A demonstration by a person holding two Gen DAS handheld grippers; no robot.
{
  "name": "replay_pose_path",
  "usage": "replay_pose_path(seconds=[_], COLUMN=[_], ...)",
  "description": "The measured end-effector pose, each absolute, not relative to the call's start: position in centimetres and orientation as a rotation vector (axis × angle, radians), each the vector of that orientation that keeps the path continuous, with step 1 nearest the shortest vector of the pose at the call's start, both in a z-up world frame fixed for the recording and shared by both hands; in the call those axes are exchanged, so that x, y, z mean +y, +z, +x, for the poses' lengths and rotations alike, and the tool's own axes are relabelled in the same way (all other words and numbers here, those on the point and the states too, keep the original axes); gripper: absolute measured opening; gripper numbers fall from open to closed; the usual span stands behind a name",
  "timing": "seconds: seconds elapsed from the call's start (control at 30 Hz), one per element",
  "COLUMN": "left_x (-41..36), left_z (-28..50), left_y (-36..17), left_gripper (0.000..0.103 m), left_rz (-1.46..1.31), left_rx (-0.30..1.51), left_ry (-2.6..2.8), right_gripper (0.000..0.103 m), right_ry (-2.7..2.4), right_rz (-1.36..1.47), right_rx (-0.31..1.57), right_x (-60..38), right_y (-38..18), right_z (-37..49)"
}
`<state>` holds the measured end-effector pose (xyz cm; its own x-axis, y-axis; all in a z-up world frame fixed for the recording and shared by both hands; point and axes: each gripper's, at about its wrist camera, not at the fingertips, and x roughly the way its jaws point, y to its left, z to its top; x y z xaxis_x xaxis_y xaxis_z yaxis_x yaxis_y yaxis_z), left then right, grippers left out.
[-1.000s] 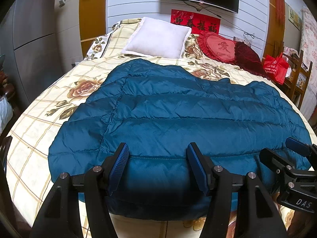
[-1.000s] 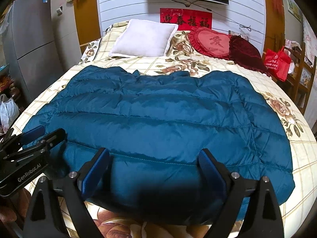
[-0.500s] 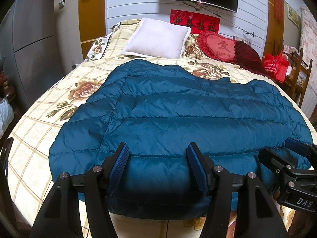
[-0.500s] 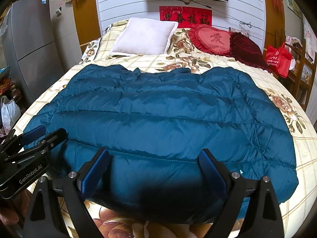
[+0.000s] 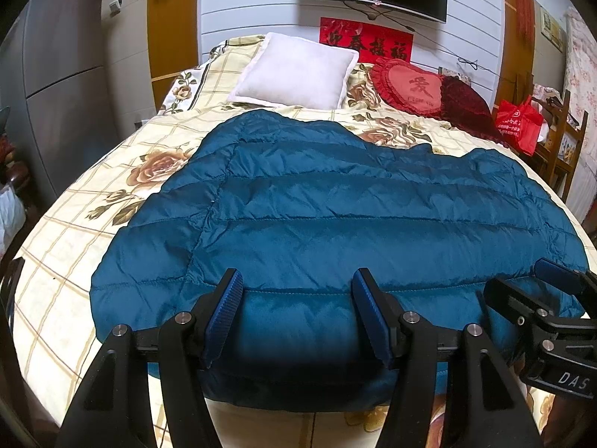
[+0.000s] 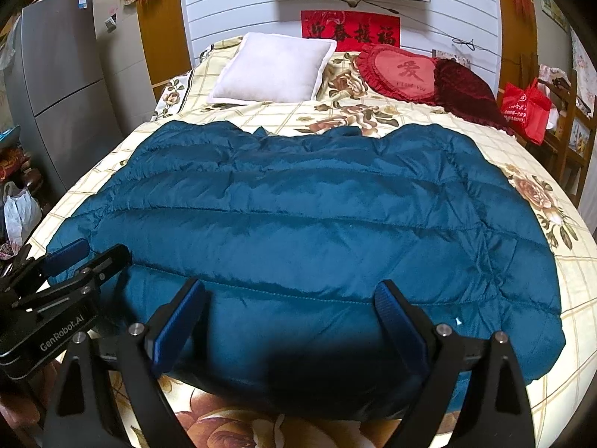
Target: Fold large clothes
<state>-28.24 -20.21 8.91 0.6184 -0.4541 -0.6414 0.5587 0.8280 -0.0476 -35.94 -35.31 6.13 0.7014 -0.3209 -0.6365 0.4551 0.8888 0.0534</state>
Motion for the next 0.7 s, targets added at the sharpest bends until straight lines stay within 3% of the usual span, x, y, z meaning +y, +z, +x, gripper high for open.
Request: replay_pose_path(seconds=[0.7], left_x=[-19.56], left_z=[-28.83], left_y=[9.62], left_gripper=[0.079], left_rz=[0.139], left_rx=[0.627], left_ry=[-0.618], right_gripper=[0.095], right_ry=[-0.426], right_rz=[0.220], right_rx=[0.668], right_x=[-34.96], right_y=[5.96], right_z=[-35.94])
